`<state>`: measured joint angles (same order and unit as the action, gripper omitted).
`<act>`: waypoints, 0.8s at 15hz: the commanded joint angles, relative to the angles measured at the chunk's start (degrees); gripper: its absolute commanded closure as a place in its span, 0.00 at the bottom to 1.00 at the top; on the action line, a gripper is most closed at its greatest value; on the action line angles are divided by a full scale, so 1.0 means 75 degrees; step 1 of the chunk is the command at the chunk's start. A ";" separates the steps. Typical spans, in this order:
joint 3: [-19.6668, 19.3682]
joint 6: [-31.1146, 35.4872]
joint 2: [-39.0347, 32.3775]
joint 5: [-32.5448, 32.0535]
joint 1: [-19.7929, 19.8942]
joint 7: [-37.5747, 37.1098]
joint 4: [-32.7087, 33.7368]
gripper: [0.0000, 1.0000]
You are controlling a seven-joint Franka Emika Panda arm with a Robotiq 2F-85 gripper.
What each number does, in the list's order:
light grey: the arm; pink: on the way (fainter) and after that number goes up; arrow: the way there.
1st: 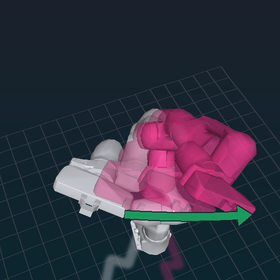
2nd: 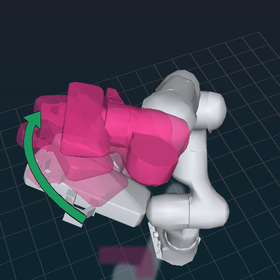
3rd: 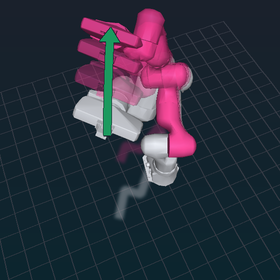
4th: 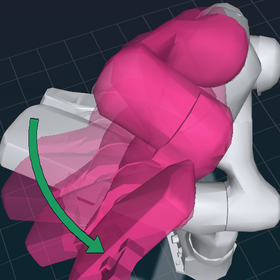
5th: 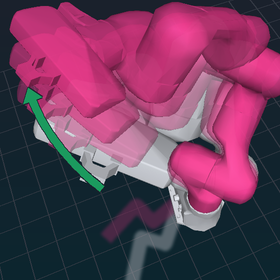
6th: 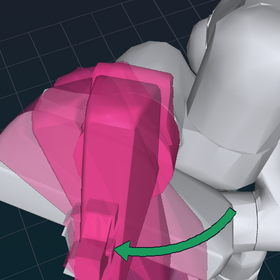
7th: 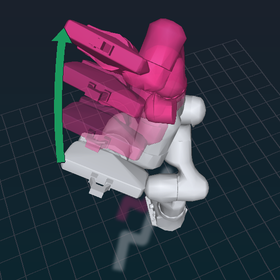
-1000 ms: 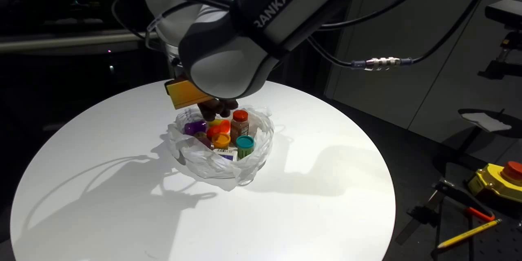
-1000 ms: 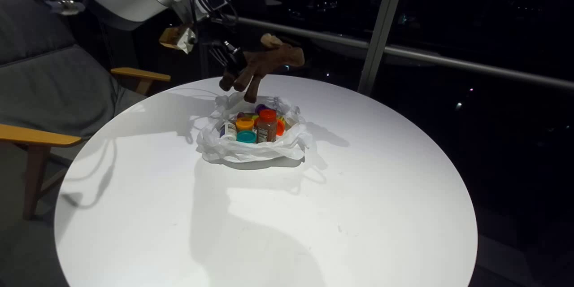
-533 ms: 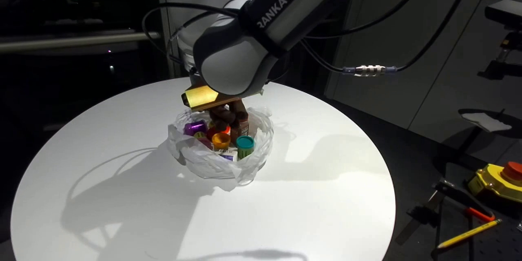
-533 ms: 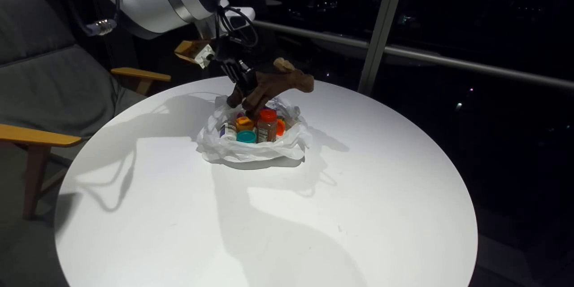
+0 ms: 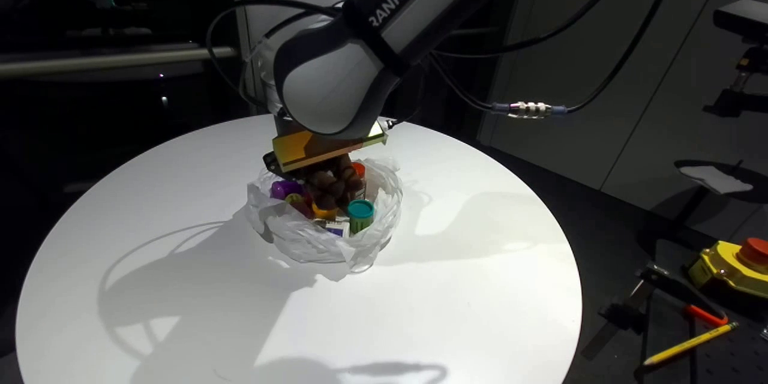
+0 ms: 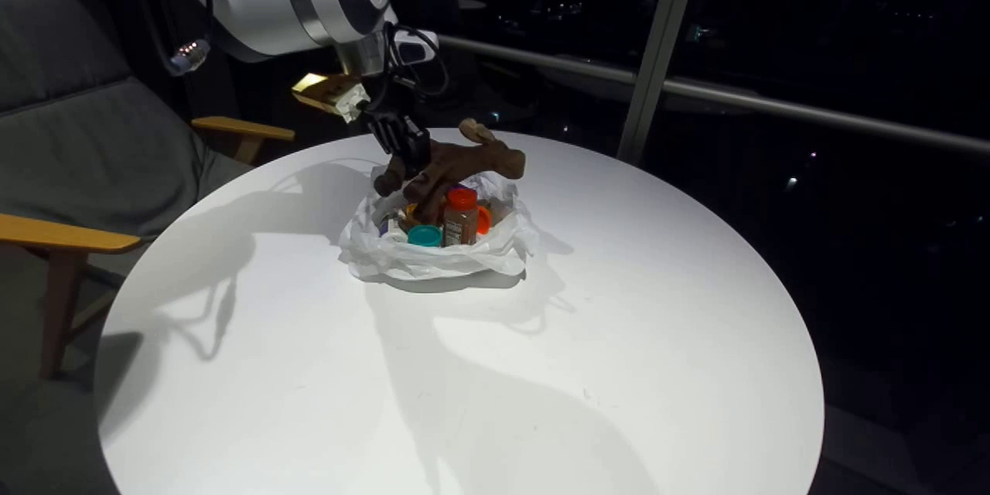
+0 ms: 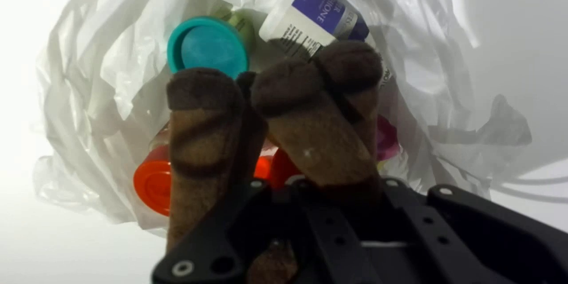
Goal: Put the object on the table in the plastic bag
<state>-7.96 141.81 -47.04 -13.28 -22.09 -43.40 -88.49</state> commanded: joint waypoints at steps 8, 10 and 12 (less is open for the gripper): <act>0.0350 -0.0288 -0.0917 0.0636 0.0371 0.0619 0.1078 0.58; 0.0342 -0.0223 -0.0821 0.0626 0.0321 0.0624 0.1003 0.44; 0.0336 -0.0104 -0.0636 0.0605 0.0278 0.0612 0.0862 0.29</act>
<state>-5.93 141.26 -53.20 -9.77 -20.07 -40.27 -82.61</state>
